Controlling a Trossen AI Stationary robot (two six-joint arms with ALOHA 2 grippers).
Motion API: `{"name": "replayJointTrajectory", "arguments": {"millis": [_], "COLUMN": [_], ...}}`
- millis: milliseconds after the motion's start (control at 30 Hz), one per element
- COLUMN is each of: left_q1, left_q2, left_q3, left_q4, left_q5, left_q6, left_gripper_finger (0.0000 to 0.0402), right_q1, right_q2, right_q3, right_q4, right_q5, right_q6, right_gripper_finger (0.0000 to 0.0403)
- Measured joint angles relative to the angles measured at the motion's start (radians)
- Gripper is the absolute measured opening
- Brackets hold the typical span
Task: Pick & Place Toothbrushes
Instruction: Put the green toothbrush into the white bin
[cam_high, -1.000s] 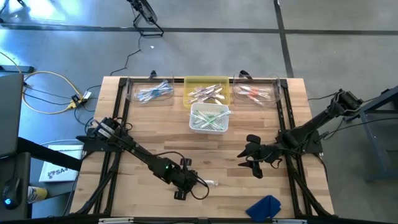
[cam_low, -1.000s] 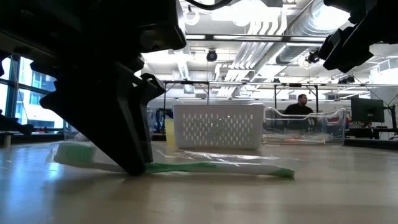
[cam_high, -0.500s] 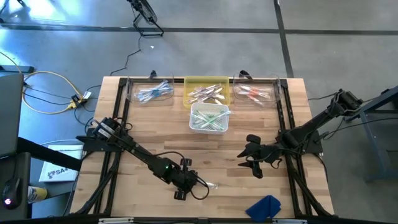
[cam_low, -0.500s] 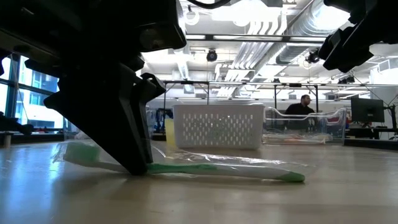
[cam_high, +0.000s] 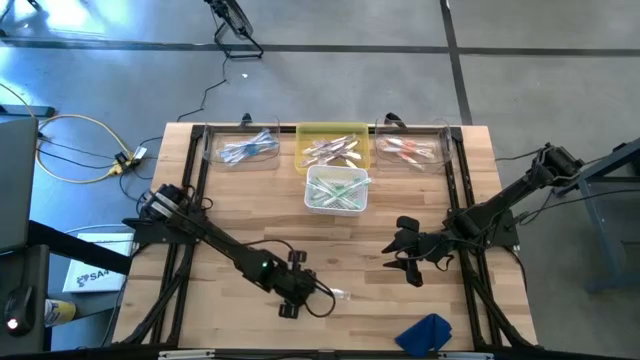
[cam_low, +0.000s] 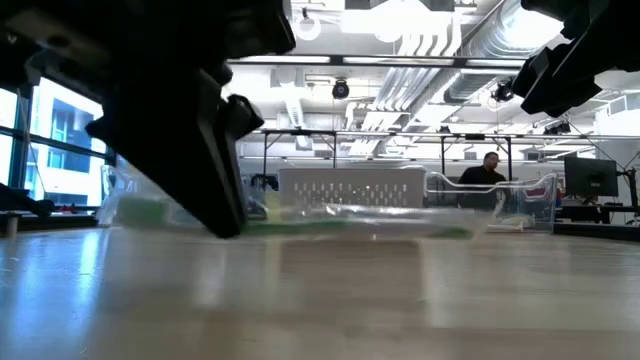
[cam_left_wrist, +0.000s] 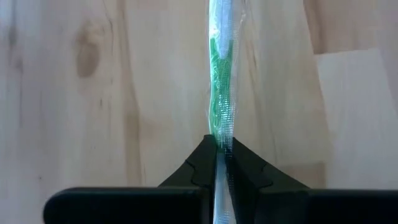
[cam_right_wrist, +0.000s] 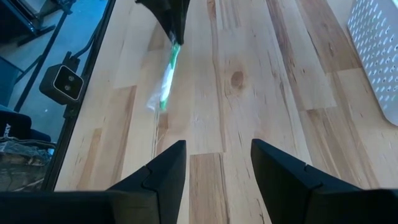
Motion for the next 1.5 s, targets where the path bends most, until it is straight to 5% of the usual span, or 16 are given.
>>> {"name": "replayJointTrajectory", "arguments": {"millis": [533, 1500], "left_q1": [0.056, 0.487], "left_q2": [-0.135, -0.212], "left_q3": [0.003, 0.004], "left_q4": [0.007, 0.194], "left_q5": [-0.124, -0.126], "left_q6": [0.085, 0.367], "left_gripper_finger": [0.0019, 0.0019], "right_q1": [0.0, 0.0], "right_q2": [0.0, 0.0], "right_q3": [0.0, 0.0], "right_q4": [-0.002, -0.008], "right_q5": [0.0, 0.0], "right_q6": [-0.007, -0.008], "right_gripper_finger": [0.0174, 0.0174]}}
